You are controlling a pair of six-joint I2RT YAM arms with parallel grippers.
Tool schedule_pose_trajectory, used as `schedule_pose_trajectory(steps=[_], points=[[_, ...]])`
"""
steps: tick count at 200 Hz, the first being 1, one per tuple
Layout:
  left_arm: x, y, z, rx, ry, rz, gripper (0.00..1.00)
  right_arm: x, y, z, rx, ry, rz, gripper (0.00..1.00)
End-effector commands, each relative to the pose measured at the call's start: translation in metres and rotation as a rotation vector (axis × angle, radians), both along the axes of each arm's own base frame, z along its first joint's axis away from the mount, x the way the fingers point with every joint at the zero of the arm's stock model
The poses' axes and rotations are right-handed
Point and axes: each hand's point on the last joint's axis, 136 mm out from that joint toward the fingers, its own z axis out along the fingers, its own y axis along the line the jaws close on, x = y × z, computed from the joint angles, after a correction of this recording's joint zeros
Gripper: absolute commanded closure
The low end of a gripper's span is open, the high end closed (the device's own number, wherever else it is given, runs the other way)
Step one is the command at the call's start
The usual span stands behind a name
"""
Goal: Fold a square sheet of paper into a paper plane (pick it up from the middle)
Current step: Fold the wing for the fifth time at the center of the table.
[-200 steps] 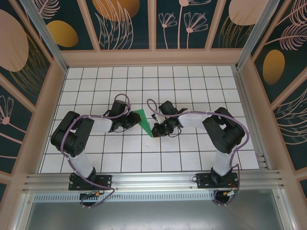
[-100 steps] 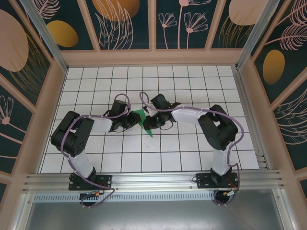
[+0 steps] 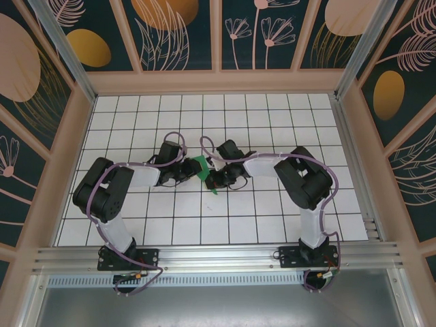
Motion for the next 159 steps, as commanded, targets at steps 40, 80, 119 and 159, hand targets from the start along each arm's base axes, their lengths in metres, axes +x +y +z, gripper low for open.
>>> schedule_pose_trajectory(steps=[40,80,119,159], points=[[0.031,-0.007,0.020,0.012,-0.166,-0.053,0.66,-0.021,-0.036,-0.044,-0.134,0.137,-0.054,0.95],[0.045,0.006,0.002,0.109,-0.143,-0.032,0.66,-0.022,-0.042,-0.047,-0.149,0.148,-0.065,0.95],[0.051,0.013,-0.014,0.144,-0.121,-0.036,0.68,-0.024,-0.047,-0.051,-0.164,0.159,-0.074,0.96],[0.064,0.027,-0.021,0.196,-0.138,-0.040,0.68,-0.030,-0.054,-0.058,-0.188,0.177,-0.076,0.96]])
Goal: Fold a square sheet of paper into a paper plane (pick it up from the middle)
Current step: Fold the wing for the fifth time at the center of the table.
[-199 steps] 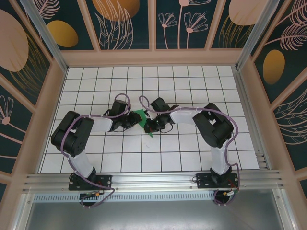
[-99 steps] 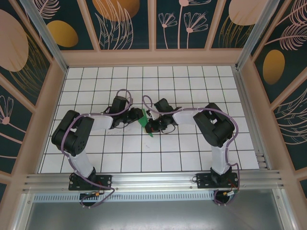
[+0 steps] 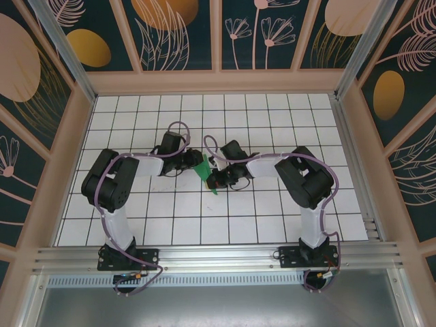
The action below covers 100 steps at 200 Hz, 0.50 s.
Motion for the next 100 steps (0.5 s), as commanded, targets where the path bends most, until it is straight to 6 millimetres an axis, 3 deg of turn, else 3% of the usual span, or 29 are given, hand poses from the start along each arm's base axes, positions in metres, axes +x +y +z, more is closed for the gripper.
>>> schedule_pose_trajectory(steps=[1,73,77,100], points=[[0.016,0.028,-0.021,0.115,-0.013,0.036,0.68,-0.031,-0.051,-0.058,-0.240,0.155,-0.056,0.96],[0.033,0.063,-0.033,0.174,0.000,0.098,0.68,-0.035,-0.062,-0.060,-0.251,0.167,-0.074,0.96],[0.044,0.062,-0.023,0.167,-0.027,0.103,0.68,-0.035,-0.061,-0.059,-0.249,0.166,-0.075,0.96],[0.055,0.069,-0.015,0.175,-0.050,0.120,0.68,-0.031,-0.058,-0.056,-0.236,0.159,-0.076,0.96]])
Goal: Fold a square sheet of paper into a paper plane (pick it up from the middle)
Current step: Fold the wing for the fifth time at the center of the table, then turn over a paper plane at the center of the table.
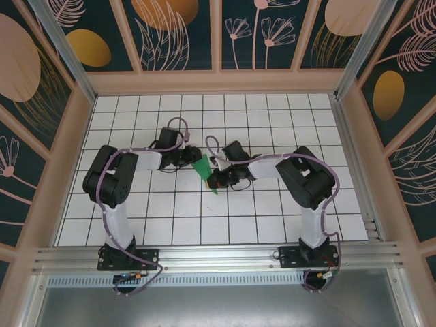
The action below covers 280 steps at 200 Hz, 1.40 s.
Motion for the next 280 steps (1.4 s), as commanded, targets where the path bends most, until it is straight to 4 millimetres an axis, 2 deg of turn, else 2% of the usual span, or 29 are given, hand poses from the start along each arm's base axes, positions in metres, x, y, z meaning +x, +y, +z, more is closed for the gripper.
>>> schedule_pose_trajectory(steps=[1,40,56,79,105,106,108,112,126,146,176,191,203,206,214,234,252,280], points=[[0.038,0.059,-0.015,0.175,-0.064,0.147,0.68,-0.034,-0.055,-0.057,-0.261,0.184,-0.067,0.96],[0.051,0.069,0.000,0.181,-0.095,0.174,0.68,-0.028,-0.049,-0.050,-0.235,0.169,-0.073,0.96],[0.053,0.071,0.016,0.170,-0.124,0.186,0.67,-0.016,-0.038,-0.034,-0.187,0.131,-0.076,0.96],[0.050,0.075,0.042,0.155,-0.160,0.225,0.64,0.014,-0.015,0.009,-0.093,0.019,-0.097,0.94],[0.041,0.082,0.073,0.127,-0.200,0.277,0.61,0.040,0.000,0.072,0.022,-0.139,-0.137,0.87],[0.037,0.083,0.069,0.131,-0.187,0.279,0.61,0.042,0.001,0.075,0.027,-0.146,-0.140,0.86],[0.034,0.084,0.064,0.137,-0.174,0.282,0.61,0.043,0.001,0.080,0.033,-0.156,-0.144,0.85],[0.030,0.085,0.073,0.130,-0.187,0.291,0.60,0.044,0.001,0.087,0.046,-0.177,-0.153,0.83],[0.020,0.088,0.079,0.123,-0.184,0.305,0.57,0.051,-0.006,0.115,0.073,-0.264,-0.200,0.73],[0.006,0.091,0.085,0.112,-0.172,0.322,0.55,0.059,-0.029,0.137,0.056,-0.366,-0.301,0.60],[-0.012,0.087,0.087,0.101,-0.136,0.332,0.49,0.081,-0.090,0.142,-0.063,-0.468,-0.533,0.42],[-0.021,0.077,0.085,0.099,-0.113,0.318,0.45,0.091,-0.123,0.138,-0.115,-0.478,-0.647,0.36],[-0.029,0.067,0.081,0.106,-0.094,0.301,0.41,0.090,-0.135,0.132,-0.133,-0.469,-0.682,0.32],[-0.030,0.064,0.081,0.106,-0.093,0.299,0.40,0.095,-0.146,0.130,-0.142,-0.464,-0.714,0.31],[-0.035,0.056,0.078,0.104,-0.082,0.289,0.38,0.096,-0.157,0.127,-0.152,-0.456,-0.747,0.27],[-0.047,0.030,0.070,0.075,-0.048,0.254,0.35,0.096,-0.170,0.117,-0.164,-0.434,-0.795,0.22],[-0.060,0.011,0.058,0.054,0.004,0.239,0.35,0.095,-0.174,0.110,-0.170,-0.418,-0.810,0.21],[-0.072,0.003,0.041,0.033,0.059,0.249,0.40,0.095,-0.175,0.101,-0.180,-0.399,-0.815,0.21]])
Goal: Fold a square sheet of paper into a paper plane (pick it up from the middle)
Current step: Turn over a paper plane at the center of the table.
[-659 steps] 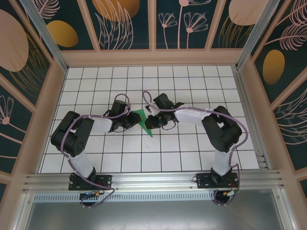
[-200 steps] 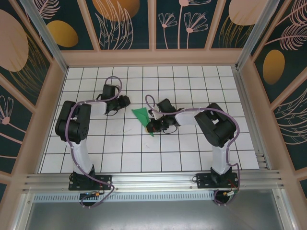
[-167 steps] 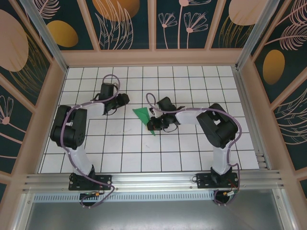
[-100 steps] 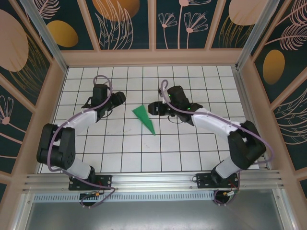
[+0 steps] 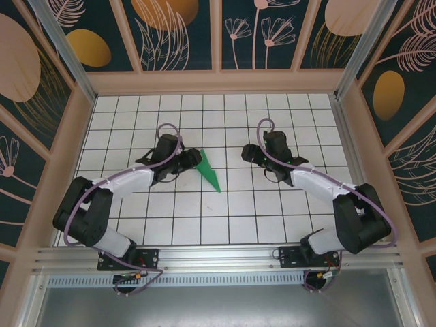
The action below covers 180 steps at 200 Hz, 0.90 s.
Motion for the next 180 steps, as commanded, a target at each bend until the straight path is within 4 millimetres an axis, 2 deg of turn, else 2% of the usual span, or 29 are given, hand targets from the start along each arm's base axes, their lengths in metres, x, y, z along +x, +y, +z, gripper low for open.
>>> schedule_pose_trajectory(steps=[1,27,50,75,93,115,139,153,174,180], points=[[-0.008,-0.001,-0.018,-0.033,0.072,0.052,0.40,0.004,-0.006,0.003,0.014,-0.018,-0.047,0.21],[-0.015,-0.014,-0.028,-0.060,0.112,0.025,0.45,0.006,-0.004,-0.001,0.012,-0.005,-0.045,0.22],[-0.015,-0.017,-0.040,-0.055,0.142,0.026,0.49,0.006,-0.002,-0.002,0.020,-0.002,-0.042,0.22],[-0.012,-0.021,-0.041,-0.072,0.138,0.025,0.67,0.006,-0.003,-0.003,0.021,0.007,-0.049,0.22],[-0.006,-0.025,-0.031,-0.100,0.097,0.017,0.84,0.006,-0.004,-0.002,0.027,0.006,-0.055,0.24],[0.002,-0.041,-0.006,-0.176,0.004,-0.057,1.00,0.006,-0.003,0.005,0.046,-0.007,-0.049,0.30],[0.004,-0.066,0.029,-0.300,-0.103,-0.184,1.00,0.004,0.001,0.022,0.116,-0.048,-0.031,0.31],[0.002,-0.079,0.043,-0.364,-0.147,-0.257,1.00,0.002,0.003,0.032,0.157,-0.075,-0.021,0.31],[0.003,-0.093,0.051,-0.431,-0.174,-0.332,1.00,-0.006,0.008,0.042,0.219,-0.094,0.008,0.30],[0.004,-0.097,0.037,-0.426,-0.142,-0.343,1.00,-0.009,0.011,0.043,0.237,-0.096,0.023,0.29]])
